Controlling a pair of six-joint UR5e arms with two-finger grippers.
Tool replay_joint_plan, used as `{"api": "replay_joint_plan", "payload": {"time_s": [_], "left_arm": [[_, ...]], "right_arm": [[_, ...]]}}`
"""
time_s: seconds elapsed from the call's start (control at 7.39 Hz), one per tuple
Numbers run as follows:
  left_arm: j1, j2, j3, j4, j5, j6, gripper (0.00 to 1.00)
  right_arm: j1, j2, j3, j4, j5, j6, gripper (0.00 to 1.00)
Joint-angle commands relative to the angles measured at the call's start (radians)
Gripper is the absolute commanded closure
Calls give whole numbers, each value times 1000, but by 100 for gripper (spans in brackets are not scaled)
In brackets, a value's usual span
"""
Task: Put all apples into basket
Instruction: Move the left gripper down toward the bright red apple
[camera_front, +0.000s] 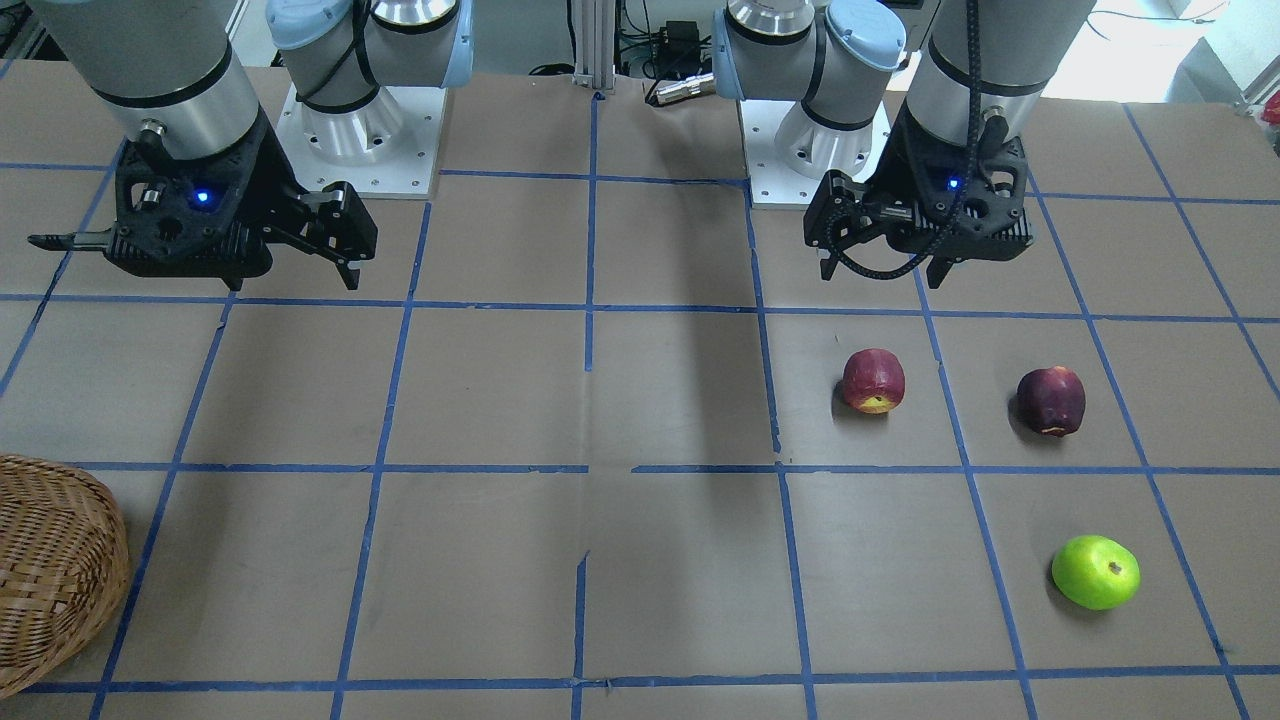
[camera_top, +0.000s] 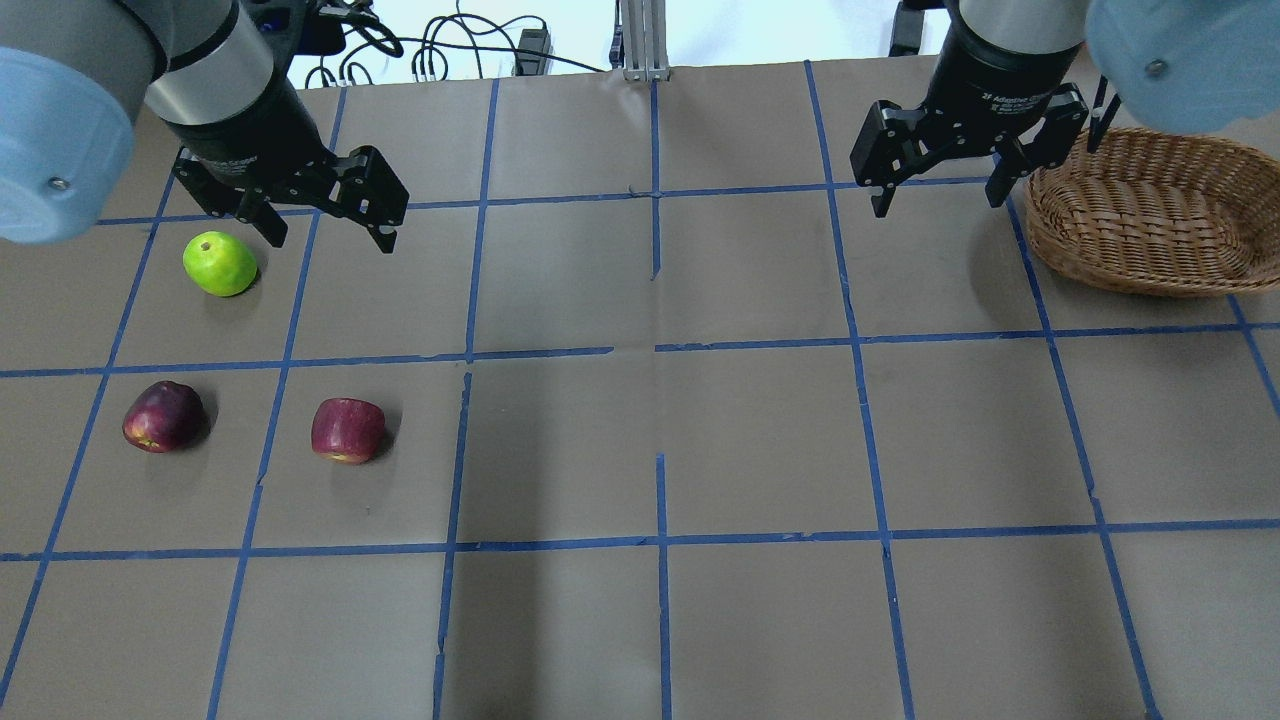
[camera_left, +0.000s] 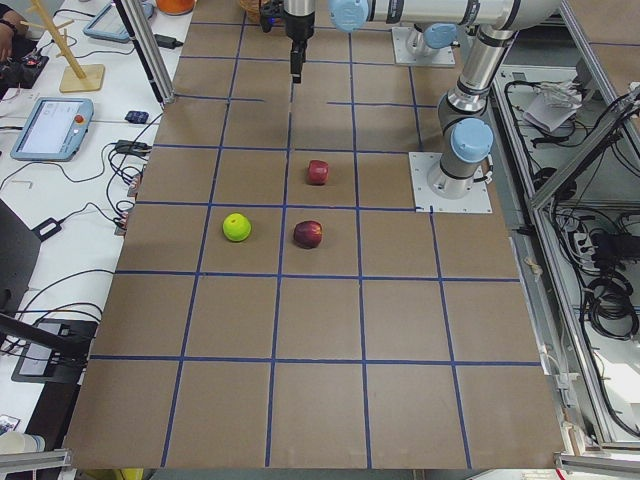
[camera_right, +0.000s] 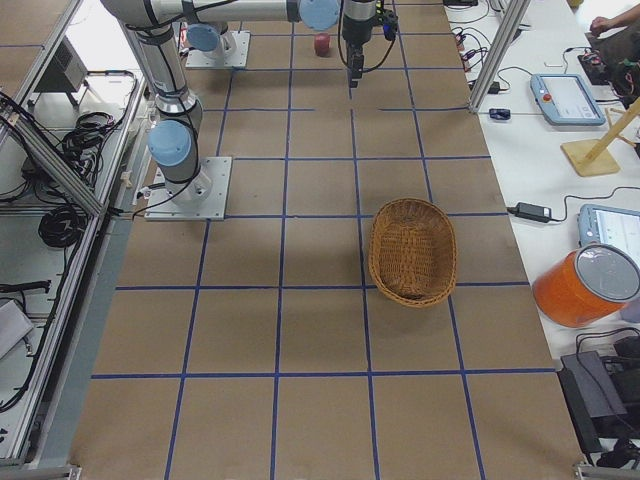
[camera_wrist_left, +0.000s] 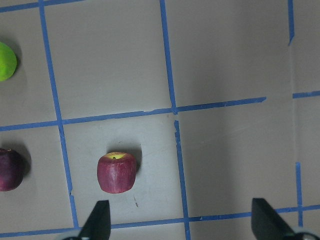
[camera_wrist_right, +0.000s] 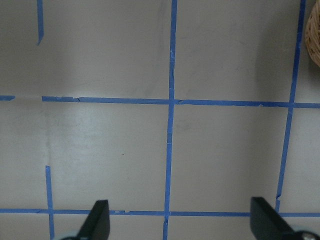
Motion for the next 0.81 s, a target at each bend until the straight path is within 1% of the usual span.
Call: {"api": "replay_joint_plan", "payload": {"time_s": [0.0, 0.14, 0.27, 0.41, 0.54, 0.68], "left_arm": [[108, -2, -126, 13, -2, 55, 0], [162, -6, -205, 28, 1, 139, 0], [187, -37, -291, 197, 1, 219, 0], [196, -46, -391, 334, -3, 240, 0], [213, -61, -472, 422, -3, 255, 0], [220, -95, -523, 497, -2, 255, 0]], "right_arm": [[0, 2, 1, -2, 0, -1, 0], [0, 1, 1, -2, 2, 1, 0], [0, 2, 0, -2, 2, 1, 0], [0, 2, 1, -2, 2, 1, 0], [0, 2, 1, -3, 2, -1, 0], [0, 2, 1, -5, 3, 1, 0]]}}
